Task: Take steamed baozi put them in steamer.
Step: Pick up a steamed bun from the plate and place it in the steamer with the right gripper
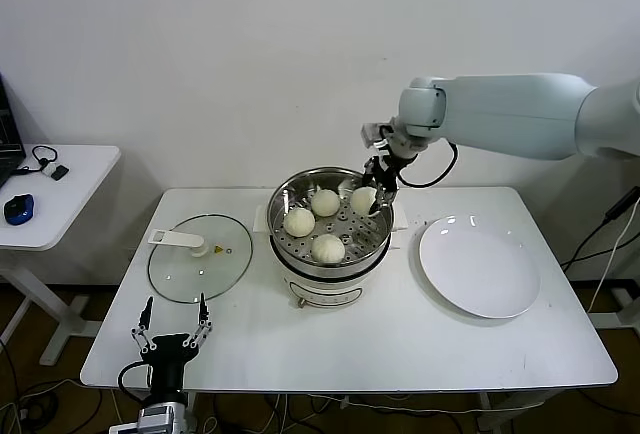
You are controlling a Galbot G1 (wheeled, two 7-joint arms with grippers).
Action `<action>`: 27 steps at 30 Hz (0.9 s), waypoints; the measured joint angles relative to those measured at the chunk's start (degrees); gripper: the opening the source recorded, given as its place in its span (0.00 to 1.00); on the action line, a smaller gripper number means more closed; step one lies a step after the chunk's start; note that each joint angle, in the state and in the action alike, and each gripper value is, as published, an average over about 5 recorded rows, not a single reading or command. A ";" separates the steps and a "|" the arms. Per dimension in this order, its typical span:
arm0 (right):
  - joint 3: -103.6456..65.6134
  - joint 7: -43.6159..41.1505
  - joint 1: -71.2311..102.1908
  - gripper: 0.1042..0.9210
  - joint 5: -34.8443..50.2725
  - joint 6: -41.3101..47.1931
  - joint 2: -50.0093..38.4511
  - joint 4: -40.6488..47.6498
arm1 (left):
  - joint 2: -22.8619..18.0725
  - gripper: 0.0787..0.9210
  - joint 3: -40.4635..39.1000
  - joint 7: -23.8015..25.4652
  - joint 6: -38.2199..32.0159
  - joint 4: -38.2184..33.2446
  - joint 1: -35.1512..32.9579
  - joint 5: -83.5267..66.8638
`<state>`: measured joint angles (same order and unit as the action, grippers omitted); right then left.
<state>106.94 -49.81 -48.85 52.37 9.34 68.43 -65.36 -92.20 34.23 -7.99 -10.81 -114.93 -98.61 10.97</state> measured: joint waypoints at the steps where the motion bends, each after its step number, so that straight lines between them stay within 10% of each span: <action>1: -0.29 0.04 0.79 0.68 -0.18 0.09 0.23 0.45 | 0.00 0.88 0.09 0.00 0.00 0.06 0.04 0.00; 18: -2.55 0.25 7.94 0.70 -2.04 0.82 1.28 4.24 | 0.00 0.88 0.51 -0.01 0.21 1.09 1.04 -0.32; 27: -3.05 0.84 7.64 0.87 -1.21 1.29 1.36 4.87 | 0.00 0.88 0.57 -0.01 0.23 0.54 0.83 -0.74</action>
<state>103.88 -48.98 -41.20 51.16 10.63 69.78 -60.49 -92.20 34.80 -8.01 -10.58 -114.39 -97.78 10.22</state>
